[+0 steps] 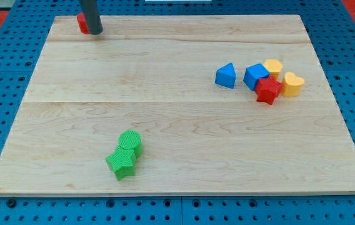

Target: Slide the yellow heart along with the red star towards the center

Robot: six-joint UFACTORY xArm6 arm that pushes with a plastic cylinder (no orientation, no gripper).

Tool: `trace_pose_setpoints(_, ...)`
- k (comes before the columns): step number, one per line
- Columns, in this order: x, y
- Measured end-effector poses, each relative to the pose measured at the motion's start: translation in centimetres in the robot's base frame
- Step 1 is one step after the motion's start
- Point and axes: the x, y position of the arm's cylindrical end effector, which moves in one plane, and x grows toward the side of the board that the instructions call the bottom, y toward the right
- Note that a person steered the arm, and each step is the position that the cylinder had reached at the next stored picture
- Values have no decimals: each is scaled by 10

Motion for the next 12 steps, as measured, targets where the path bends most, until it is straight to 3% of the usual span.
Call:
trace_pose_setpoints(1,3,24)
trace_pose_setpoints(3,48,117)
trace_pose_setpoints(4,33,172)
trace_pose_setpoints(5,37,236)
trace_pose_setpoints(7,64,424)
trace_pose_setpoints(8,106,467)
trace_pose_setpoints(9,109,490)
trace_pose_setpoints(12,129,483)
